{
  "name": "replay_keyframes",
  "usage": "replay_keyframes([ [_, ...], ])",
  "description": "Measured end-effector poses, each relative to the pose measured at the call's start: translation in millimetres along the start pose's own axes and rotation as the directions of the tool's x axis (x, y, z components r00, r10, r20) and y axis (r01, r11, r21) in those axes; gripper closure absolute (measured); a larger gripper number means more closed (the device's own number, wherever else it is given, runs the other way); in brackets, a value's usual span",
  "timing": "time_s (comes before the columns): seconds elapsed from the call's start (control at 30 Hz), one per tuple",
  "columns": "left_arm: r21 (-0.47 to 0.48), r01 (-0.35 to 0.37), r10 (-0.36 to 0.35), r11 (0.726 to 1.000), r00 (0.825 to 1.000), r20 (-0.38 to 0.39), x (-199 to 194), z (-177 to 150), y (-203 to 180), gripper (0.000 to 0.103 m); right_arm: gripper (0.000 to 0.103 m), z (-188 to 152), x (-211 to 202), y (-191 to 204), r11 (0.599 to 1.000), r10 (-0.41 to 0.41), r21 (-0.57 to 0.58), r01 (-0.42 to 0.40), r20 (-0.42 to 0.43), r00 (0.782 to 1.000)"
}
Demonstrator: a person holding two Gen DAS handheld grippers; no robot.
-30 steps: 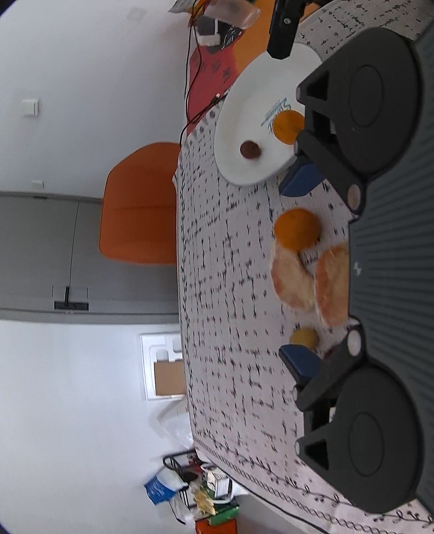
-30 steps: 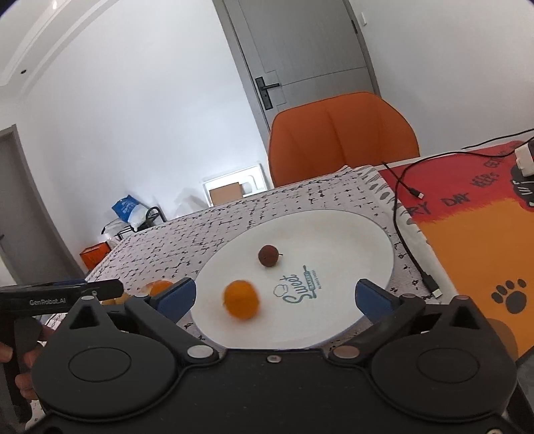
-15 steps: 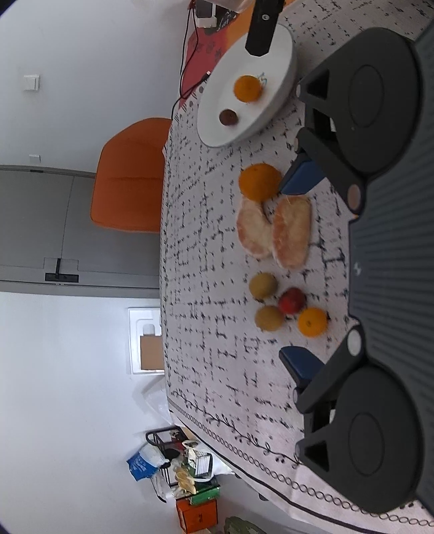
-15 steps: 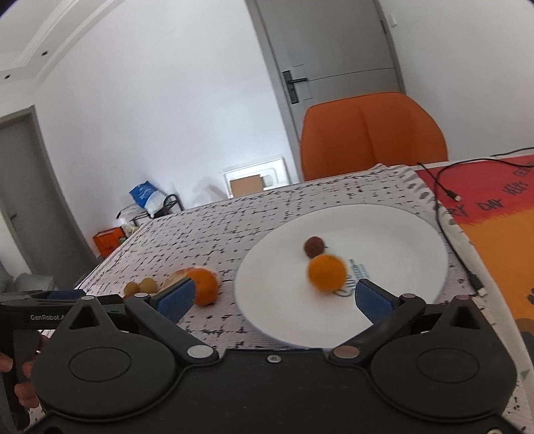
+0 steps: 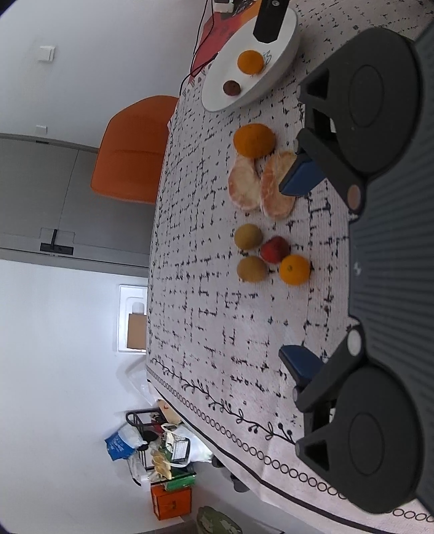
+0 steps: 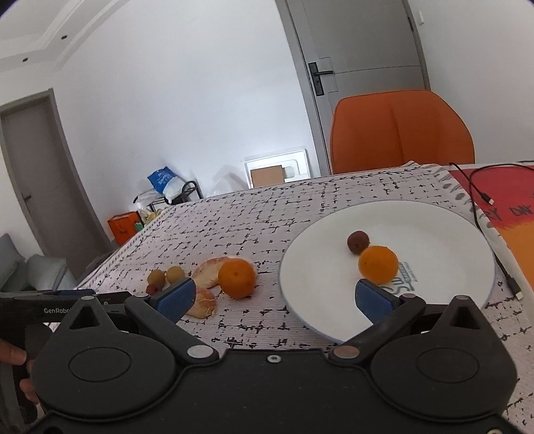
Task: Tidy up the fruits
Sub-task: 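Move the left tool to the small tangerine and grasp it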
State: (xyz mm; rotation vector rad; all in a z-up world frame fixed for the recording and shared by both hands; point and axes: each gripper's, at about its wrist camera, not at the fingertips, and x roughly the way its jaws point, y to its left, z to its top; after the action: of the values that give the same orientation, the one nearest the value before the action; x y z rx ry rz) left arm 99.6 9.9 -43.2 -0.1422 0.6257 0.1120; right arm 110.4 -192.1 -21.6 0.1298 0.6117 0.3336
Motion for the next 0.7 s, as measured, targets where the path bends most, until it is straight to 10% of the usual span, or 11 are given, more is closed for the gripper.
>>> replay_keyframes([
  [0.7, -0.050, 0.061, -0.064, 0.997, 0.997, -0.044, 32.0, -2.1, 13.2, 0.050, 0.001, 7.1, 25.8, 25.8, 0.996, 0.053, -0.069, -0.056, -0.044, 0.998],
])
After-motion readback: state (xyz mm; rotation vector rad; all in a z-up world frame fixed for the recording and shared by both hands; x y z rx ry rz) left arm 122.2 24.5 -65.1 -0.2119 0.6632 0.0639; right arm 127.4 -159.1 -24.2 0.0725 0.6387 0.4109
